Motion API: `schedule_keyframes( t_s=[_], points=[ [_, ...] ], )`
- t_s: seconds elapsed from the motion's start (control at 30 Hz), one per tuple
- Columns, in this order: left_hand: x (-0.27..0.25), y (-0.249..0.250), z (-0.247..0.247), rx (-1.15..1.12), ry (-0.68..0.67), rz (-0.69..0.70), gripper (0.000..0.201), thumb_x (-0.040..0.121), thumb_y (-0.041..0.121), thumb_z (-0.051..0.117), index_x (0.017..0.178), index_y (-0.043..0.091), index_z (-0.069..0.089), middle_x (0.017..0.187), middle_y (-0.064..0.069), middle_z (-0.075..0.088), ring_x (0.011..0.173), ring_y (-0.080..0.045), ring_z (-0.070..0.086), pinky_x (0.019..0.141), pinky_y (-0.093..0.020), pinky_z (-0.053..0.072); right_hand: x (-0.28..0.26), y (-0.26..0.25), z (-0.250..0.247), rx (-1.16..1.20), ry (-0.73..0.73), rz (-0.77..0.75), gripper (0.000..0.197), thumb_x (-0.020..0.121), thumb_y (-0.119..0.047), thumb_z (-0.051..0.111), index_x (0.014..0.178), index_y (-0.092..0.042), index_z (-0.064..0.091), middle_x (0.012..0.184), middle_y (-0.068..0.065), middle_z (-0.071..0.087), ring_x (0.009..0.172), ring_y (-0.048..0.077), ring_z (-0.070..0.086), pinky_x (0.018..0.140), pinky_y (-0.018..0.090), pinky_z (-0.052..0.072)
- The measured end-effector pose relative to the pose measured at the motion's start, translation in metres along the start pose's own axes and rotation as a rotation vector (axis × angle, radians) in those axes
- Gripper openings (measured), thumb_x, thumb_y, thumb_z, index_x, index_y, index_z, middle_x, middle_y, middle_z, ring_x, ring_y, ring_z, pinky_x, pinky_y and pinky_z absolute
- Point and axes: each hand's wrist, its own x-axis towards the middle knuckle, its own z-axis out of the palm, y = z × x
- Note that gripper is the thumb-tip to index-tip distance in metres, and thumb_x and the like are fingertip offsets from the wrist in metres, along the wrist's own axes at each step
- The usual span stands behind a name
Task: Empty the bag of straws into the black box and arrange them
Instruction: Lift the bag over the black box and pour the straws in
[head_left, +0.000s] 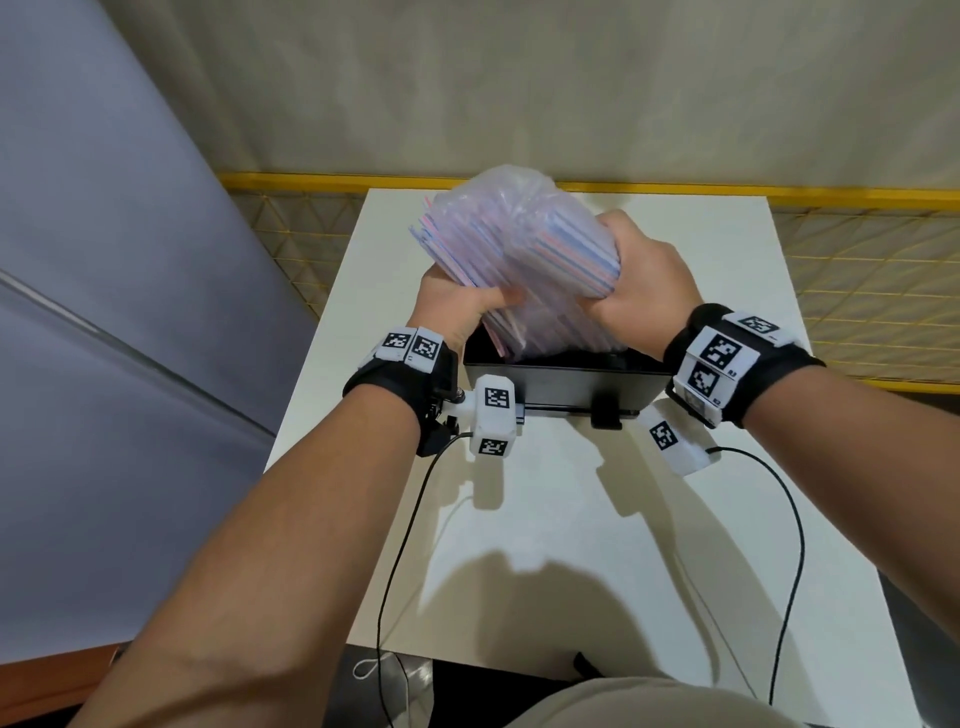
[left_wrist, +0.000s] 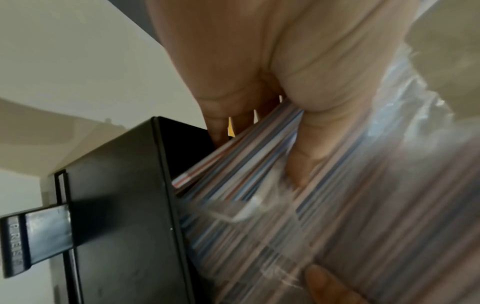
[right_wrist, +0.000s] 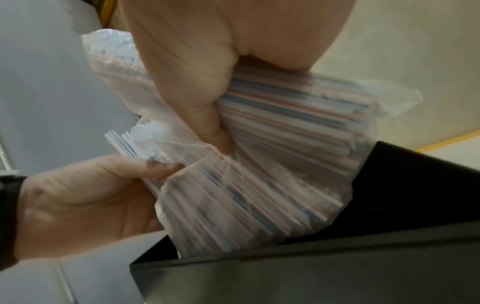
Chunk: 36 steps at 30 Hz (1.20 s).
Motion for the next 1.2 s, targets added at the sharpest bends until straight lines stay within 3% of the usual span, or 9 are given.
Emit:
schedule_keyframes(
  t_s=[0.07, 0.17, 0.3, 0.57, 0.77, 0.93, 1.0, 1.07, 1.2],
  points=[
    [0.000, 0.000, 0.000, 0.012, -0.001, 0.006, 0.070, 0.042, 0.009, 0.097, 0.108, 0.009, 0.074, 0.108, -0.015, 0.079, 0.105, -0.036, 0.074, 0.095, -0.056, 0.058, -0.001, 0.004, 0.000, -0.041, -0.025, -0.014, 0.048, 0.080, -0.018, 0.069, 0.123, -0.024, 0.047, 0.094, 0.002, 0.062, 0.083, 0.029, 0.061, 0.071, 0.035, 0.051],
    [-0.001, -0.001, -0.001, 0.067, 0.001, 0.011, 0.058, 0.049, 0.004, 0.094, 0.103, 0.008, 0.075, 0.104, -0.014, 0.079, 0.100, -0.033, 0.076, 0.094, -0.053, 0.060, -0.004, 0.010, 0.000, -0.005, -0.005, 0.033, 0.050, 0.080, -0.019, 0.072, 0.124, -0.024, 0.049, 0.095, 0.001, 0.062, 0.082, 0.026, 0.059, 0.069, 0.030, 0.045],
    [0.003, 0.000, -0.003, 0.147, -0.019, 0.045, 0.044, 0.063, -0.003, 0.094, 0.100, 0.010, 0.075, 0.100, -0.009, 0.080, 0.093, -0.022, 0.078, 0.089, -0.040, 0.062, -0.001, 0.012, 0.004, -0.014, -0.105, 0.070, 0.045, 0.077, -0.021, 0.077, 0.116, -0.022, 0.054, 0.096, 0.004, 0.064, 0.085, 0.027, 0.062, 0.066, 0.027, 0.043],
    [0.017, 0.009, -0.016, 0.403, -0.170, 0.091, 0.036, 0.069, 0.004, 0.094, 0.099, 0.015, 0.075, 0.098, 0.002, 0.079, 0.085, 0.000, 0.075, 0.077, -0.018, 0.059, 0.007, 0.007, -0.002, 0.038, -0.006, 0.178, 0.039, 0.073, -0.014, 0.075, 0.109, -0.019, 0.059, 0.093, 0.006, 0.066, 0.085, 0.027, 0.062, 0.069, 0.030, 0.047],
    [0.024, 0.008, -0.023, 0.446, -0.256, 0.089, 0.045, 0.069, 0.007, 0.095, 0.108, 0.015, 0.075, 0.102, 0.006, 0.079, 0.094, -0.002, 0.075, 0.086, -0.022, 0.059, 0.008, 0.006, -0.005, 0.235, 0.013, 0.262, 0.034, 0.070, -0.005, 0.079, 0.085, -0.027, 0.059, 0.086, 0.001, 0.064, 0.083, 0.022, 0.061, 0.071, 0.031, 0.048],
    [0.027, 0.000, -0.029, 0.624, -0.303, 0.091, 0.075, 0.050, 0.056, 0.093, 0.114, 0.025, 0.073, 0.107, 0.012, 0.078, 0.099, -0.003, 0.073, 0.094, -0.033, 0.060, -0.002, 0.002, -0.013, 0.283, 0.073, 0.306, 0.024, 0.071, 0.001, 0.080, 0.084, -0.012, 0.065, 0.085, 0.012, 0.067, 0.080, 0.020, 0.062, 0.076, 0.042, 0.056],
    [0.024, 0.002, -0.030, 0.610, -0.347, 0.110, 0.073, 0.052, 0.055, 0.094, 0.115, 0.025, 0.072, 0.109, 0.011, 0.077, 0.103, -0.006, 0.073, 0.097, -0.036, 0.059, -0.006, 0.001, -0.016, 0.283, 0.091, 0.337, 0.024, 0.071, 0.002, 0.080, 0.090, -0.004, 0.066, 0.092, 0.023, 0.069, 0.080, 0.020, 0.061, 0.079, 0.046, 0.056],
    [0.022, 0.008, -0.032, 0.470, -0.366, 0.090, 0.066, 0.061, 0.037, 0.098, 0.118, 0.020, 0.070, 0.112, 0.008, 0.078, 0.106, -0.009, 0.073, 0.101, -0.038, 0.057, -0.010, 0.000, -0.019, 0.310, 0.103, 0.363, 0.030, 0.072, 0.004, 0.080, 0.097, -0.001, 0.066, 0.099, 0.026, 0.069, 0.082, 0.021, 0.062, 0.079, 0.043, 0.056],
    [0.025, 0.010, -0.032, 0.308, -0.328, 0.034, 0.070, 0.057, 0.037, 0.098, 0.119, 0.017, 0.071, 0.113, 0.001, 0.079, 0.109, -0.017, 0.074, 0.104, -0.046, 0.056, -0.014, -0.004, -0.014, 0.284, 0.093, 0.377, 0.033, 0.072, 0.003, 0.080, 0.100, -0.006, 0.066, 0.096, 0.011, 0.067, 0.089, 0.024, 0.063, 0.069, 0.028, 0.050]
  ],
)
